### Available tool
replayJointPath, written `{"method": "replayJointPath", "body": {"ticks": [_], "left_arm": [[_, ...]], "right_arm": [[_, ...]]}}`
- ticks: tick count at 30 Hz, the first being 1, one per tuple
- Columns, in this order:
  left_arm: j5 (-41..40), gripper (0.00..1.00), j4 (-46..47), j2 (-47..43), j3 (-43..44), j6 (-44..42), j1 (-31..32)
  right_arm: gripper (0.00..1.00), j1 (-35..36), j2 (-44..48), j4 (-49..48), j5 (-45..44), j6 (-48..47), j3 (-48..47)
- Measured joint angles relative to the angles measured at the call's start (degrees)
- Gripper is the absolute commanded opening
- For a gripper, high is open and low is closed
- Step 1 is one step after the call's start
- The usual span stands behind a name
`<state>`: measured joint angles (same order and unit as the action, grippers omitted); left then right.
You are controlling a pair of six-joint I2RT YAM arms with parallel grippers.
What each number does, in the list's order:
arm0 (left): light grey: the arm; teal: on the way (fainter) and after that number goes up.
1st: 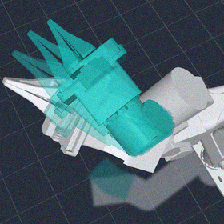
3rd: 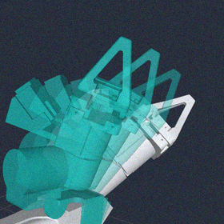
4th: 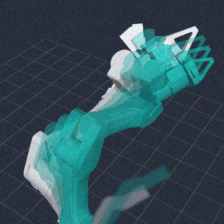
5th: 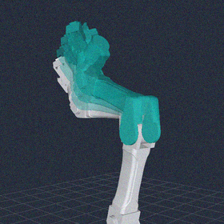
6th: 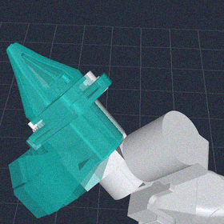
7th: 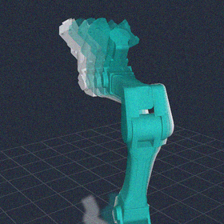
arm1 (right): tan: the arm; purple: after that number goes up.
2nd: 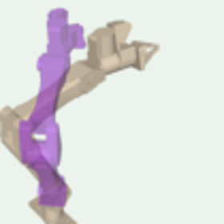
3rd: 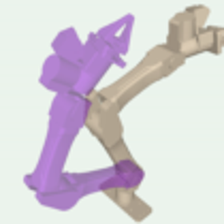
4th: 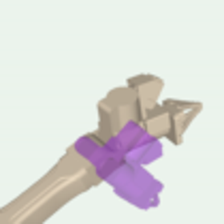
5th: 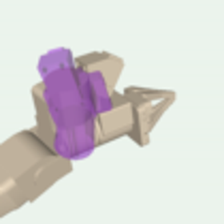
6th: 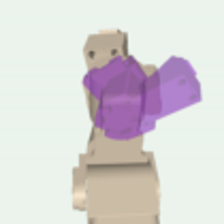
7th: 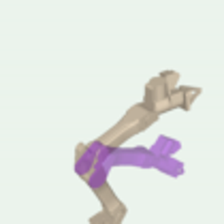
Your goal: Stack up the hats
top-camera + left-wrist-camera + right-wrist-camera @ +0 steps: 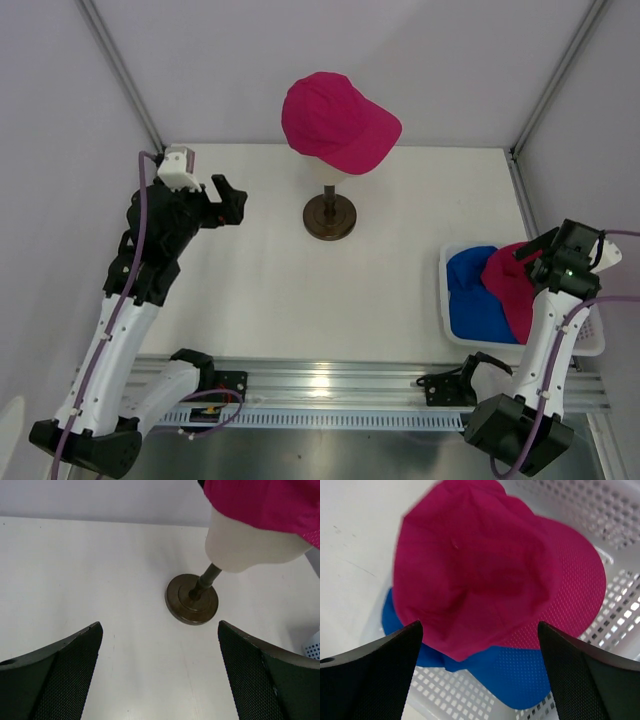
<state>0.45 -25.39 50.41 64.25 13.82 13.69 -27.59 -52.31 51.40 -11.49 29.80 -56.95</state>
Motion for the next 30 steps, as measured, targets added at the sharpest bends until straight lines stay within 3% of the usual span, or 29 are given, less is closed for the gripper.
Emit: {"method": "replayJointPath", "body": {"ticks": [14,23,26,27,29,30], "left_arm": [[0.15,0.99,0.68,-3.74,-6.43,-0.92,0.0],[-0.44,1.0,0.96,-4.35,-6.69,-1.29,0.0],[-0.5,0.99,0.98,-4.35,-6.82,-1.38,0.0],[-0.5,0.99,1.01,-4.37,-6.82,-1.38,-0.04],[-0.5,0.99,1.07,-4.37,-6.84,-1.38,-0.07],[-0.52,0.99,1.07,-4.37,-6.84,-1.4,-0.09]], "right_arm": [[0.99,-1.07,2.91,-0.55,1.42,6.93,10.23],[0.82,-1.57,7.37,-10.23,0.11,11.23,19.04],[0.66,-1.73,7.08,-13.29,0.07,12.0,19.32],[0.53,-1.77,6.8,-14.16,0.0,12.15,19.32],[0.36,-1.81,6.21,-15.69,-0.17,12.31,19.34],[0.17,-1.86,5.95,-16.48,-0.24,12.26,19.37]]}}
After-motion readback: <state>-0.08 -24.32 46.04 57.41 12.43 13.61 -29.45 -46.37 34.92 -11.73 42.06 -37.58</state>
